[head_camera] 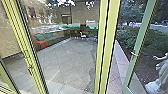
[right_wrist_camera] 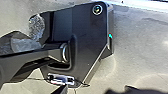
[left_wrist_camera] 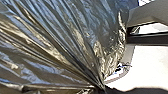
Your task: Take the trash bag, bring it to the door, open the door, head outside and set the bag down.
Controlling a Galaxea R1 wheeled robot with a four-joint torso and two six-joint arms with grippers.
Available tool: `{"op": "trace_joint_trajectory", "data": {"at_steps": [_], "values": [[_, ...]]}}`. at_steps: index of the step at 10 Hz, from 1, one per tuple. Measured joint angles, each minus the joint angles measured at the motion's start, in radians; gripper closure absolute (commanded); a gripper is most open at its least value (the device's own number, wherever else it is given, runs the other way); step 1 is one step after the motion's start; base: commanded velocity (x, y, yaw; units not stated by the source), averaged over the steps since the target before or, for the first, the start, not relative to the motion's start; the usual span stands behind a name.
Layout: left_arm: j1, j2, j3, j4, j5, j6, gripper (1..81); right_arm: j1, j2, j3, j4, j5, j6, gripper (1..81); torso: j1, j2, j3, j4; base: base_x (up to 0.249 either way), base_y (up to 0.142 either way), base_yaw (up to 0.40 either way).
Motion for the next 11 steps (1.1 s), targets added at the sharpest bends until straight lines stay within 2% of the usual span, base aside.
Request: {"op": "trace_joint_trajectory", "data": {"at_steps": [3,6,11], "values": [[-0.001,0.000,0.000,0.000,-0.014,0.000,81.1,-0.072,0.111,0.004,0.014,0.146,-0.001,1.0,0.000,0.000,0.000,0.000,0.000,0.000,0.000],[-0.015,0.001,-0.019,0.000,-0.019,0.000,81.1,-0.154,0.211,-0.047,0.013,0.277,-0.003,1.0,-0.001,0.000,0.001,0.000,0.000,0.000,0.000],[-0.030,0.001,-0.031,0.001,-0.018,0.000,81.1,-0.173,0.370,-0.302,0.002,0.326,-0.003,1.0,-0.001,-0.001,0.001,0.000,0.000,0.000,0.000]]}}
